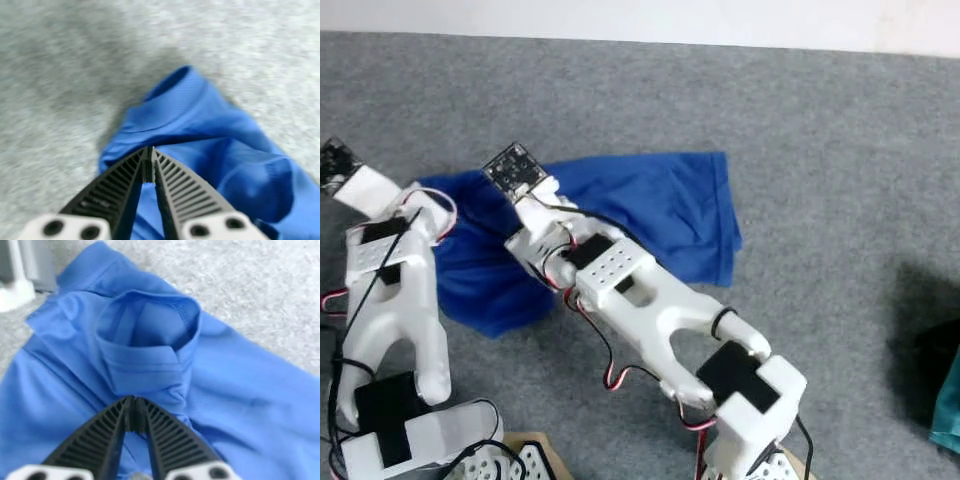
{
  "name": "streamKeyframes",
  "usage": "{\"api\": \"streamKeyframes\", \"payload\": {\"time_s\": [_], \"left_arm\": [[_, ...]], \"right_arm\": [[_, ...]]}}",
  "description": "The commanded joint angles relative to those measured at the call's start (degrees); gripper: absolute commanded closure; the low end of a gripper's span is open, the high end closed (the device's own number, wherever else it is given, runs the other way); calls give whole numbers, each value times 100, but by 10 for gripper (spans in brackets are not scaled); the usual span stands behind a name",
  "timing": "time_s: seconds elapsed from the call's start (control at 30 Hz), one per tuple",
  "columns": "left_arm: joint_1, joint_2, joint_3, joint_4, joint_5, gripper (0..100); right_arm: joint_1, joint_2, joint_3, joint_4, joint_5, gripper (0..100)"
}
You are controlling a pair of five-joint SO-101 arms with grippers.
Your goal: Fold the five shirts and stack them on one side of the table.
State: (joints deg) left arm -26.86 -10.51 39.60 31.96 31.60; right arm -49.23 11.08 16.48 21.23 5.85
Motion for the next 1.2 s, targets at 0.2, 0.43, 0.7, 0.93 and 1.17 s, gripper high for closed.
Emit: {"api": "streamKeyframes", "payload": {"time_s": [0.2, 0.43, 0.7, 0.93, 1.17], "left_arm": [[163, -22, -40, -176, 44, 993], [171, -22, -22, -176, 44, 993], [163, -22, 259, -475, 26, 993], [163, -22, 268, -484, 26, 993], [154, -84, 462, -475, 18, 993]], "right_arm": [[382, 1024, -1218, -444, -18, 991], [673, 2018, -2396, -426, -9, 991], [1068, 2941, -3451, -338, -9, 991], [1007, 2941, -4224, 1174, -53, 991], [752, 2158, -4312, 2132, -589, 991]]}}
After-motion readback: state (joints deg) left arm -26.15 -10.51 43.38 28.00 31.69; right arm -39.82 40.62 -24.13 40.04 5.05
